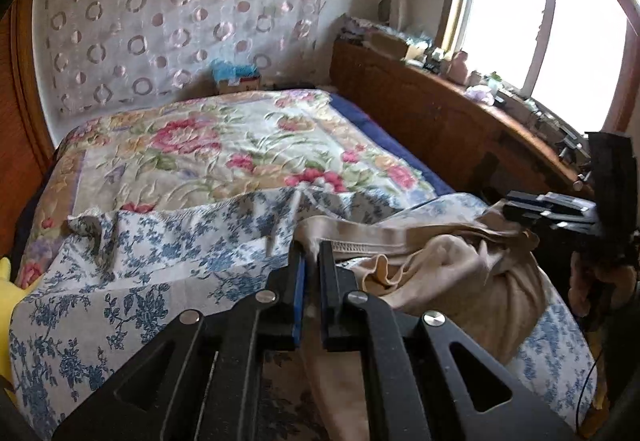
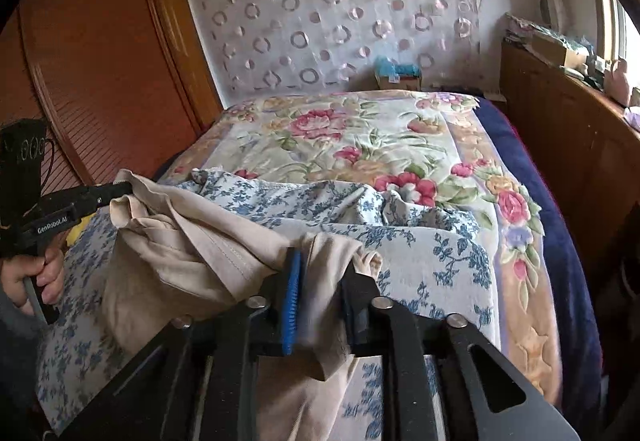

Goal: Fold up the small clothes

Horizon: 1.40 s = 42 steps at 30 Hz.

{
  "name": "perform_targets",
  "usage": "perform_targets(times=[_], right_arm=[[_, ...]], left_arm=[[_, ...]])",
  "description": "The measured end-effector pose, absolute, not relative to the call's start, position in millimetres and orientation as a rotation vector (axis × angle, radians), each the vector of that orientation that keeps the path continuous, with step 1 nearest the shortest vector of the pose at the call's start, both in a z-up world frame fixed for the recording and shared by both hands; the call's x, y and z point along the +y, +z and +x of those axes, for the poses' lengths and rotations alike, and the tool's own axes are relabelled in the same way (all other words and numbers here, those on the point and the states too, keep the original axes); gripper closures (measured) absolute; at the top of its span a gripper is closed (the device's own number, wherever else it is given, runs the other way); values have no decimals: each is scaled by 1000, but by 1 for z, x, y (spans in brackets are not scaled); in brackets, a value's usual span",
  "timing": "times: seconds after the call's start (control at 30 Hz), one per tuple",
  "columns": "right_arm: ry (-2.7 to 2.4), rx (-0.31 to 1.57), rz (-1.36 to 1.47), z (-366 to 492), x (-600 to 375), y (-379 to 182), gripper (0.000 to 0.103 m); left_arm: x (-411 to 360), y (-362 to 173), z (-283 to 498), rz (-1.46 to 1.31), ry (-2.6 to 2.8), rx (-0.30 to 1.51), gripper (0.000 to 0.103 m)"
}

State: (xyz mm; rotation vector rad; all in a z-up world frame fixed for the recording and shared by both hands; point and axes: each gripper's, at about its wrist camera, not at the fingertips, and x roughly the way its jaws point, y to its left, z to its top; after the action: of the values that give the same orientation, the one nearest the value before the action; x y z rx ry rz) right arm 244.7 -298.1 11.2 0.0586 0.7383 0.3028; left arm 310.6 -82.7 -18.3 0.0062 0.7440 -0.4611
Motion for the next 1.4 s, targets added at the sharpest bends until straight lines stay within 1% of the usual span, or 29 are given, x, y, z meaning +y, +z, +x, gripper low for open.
perform_targets(times=[0.03, 0.1, 0.17, 0.2, 0.27, 0.33, 0.6, 0.67, 0.7, 0.73, 0.77, 0.8, 0.93, 1.13, 1.17, 1.2, 1.23, 1.27, 1.3, 1.4], right_arm=[[292, 736, 57, 246, -298, 14, 58], [277, 719, 56, 245, -299, 18, 56], [272, 708, 36, 238, -298, 20, 56], [264, 704, 19, 234, -297, 22, 55], [274, 702, -17, 222, -294, 20, 55], [297, 715, -45, 212, -293, 18, 55], [372, 795, -200, 193, -267, 9, 55], [367, 819, -241, 200, -260, 7, 55], [370, 832, -249, 205, -258, 7, 55], [373, 841, -249, 211, -256, 8, 60], [376, 841, -249, 216, -255, 10, 71], [381, 839, -254, 222, -254, 12, 94], [382, 793, -183, 244, -263, 31, 96], [218, 709, -81, 270, -284, 49, 96], [163, 707, -86, 273, -287, 50, 93], [137, 718, -85, 276, -290, 50, 84], [151, 730, -76, 276, -290, 50, 68], [167, 738, -69, 273, -289, 50, 61], [167, 741, -75, 269, -289, 50, 59], [179, 741, -102, 257, -289, 51, 59]], left_arm=[[-83, -20, 311, 10, -467, 749, 94], [-82, -22, 311, 23, -471, 756, 84], [-81, -24, 308, 18, -487, 765, 58], [-79, -25, 306, 11, -498, 772, 55], [-76, -29, 301, 15, -504, 793, 47], [-72, -34, 297, 12, -509, 807, 42], [-67, -53, 288, 14, -510, 870, 42], [-67, -54, 286, 13, -510, 872, 35], [-67, -54, 286, 13, -511, 872, 34], [-67, -54, 286, 14, -513, 873, 34], [-67, -54, 286, 15, -516, 874, 34], [-67, -54, 286, 16, -517, 874, 34], [-67, -56, 286, 11, -516, 874, 34], [-70, -58, 288, 22, -510, 879, 34], [-70, -58, 288, 23, -511, 878, 34], [-71, -58, 289, 25, -511, 878, 34], [-71, -58, 290, 27, -510, 878, 34], [-71, -59, 291, 29, -508, 877, 34], [-72, -59, 293, 32, -505, 875, 34], [-76, -63, 301, 54, -493, 877, 34]])
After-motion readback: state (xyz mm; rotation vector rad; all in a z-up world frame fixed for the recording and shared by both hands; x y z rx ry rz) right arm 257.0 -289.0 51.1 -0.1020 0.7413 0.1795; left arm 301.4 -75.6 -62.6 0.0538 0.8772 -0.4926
